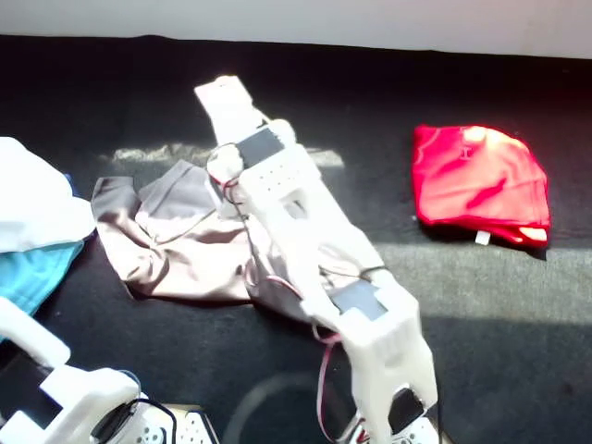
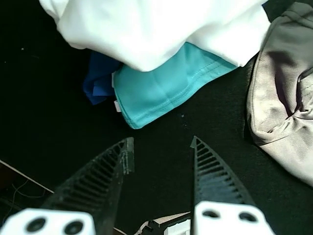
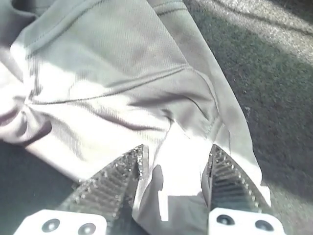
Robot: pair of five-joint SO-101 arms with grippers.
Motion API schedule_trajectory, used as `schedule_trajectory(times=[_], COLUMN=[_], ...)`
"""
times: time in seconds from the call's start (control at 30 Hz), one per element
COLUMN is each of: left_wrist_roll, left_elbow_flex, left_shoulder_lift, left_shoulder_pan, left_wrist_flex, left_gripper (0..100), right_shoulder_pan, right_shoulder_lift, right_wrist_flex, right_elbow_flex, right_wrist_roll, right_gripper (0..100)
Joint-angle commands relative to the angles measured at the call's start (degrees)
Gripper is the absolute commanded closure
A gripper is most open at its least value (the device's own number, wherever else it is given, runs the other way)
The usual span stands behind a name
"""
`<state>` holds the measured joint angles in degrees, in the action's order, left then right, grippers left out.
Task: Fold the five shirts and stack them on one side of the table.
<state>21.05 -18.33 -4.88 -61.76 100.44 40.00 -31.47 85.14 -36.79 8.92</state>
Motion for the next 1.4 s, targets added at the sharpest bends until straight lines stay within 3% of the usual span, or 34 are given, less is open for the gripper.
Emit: schedule_trajectory(times=[0.0,0.4,0.5,0.57,0.6,0.77,0.9,1.17,1.37], left_wrist_roll=[0.5,2.5,2.5,2.5,2.5,2.5,2.5,2.3,2.2], left_elbow_flex=[-0.1,-0.1,-0.1,-0.2,-0.4,0.0,0.0,0.4,7.4], left_shoulder_lift=[-1.6,-2.2,-2.2,-2.0,-1.8,-1.6,-1.5,-1.5,-1.5], left_shoulder_pan=[-3.6,-5.8,-5.6,-5.5,-5.5,-4.1,-0.7,10.4,19.9], left_wrist_flex=[0.0,0.1,0.1,0.1,0.0,0.0,0.0,0.2,0.0], left_gripper=[81,81,81,81,81,81,81,81,81], right_shoulder_pan=[1.9,3.8,3.8,3.4,2.8,-2.0,-6.2,-11.8,-12.3], right_shoulder_lift=[-8.5,-37.0,-38.3,-38.4,-38.4,-38.3,-37.0,-13.2,14.2], right_wrist_flex=[-1.8,-0.3,3.5,6.2,7.4,15.6,16.0,16.1,16.0], right_elbow_flex=[-11.8,-37.6,-40.2,-41.5,-42.5,-55.4,-65.0,-48.6,-16.7], right_wrist_roll=[2.9,2.8,2.0,-1.5,-2.6,-3.2,-3.5,-11.5,-17.8], right_gripper=[80.0,80.0,84.4,97.9,99.5,99.2,99.2,99.2,99.2])
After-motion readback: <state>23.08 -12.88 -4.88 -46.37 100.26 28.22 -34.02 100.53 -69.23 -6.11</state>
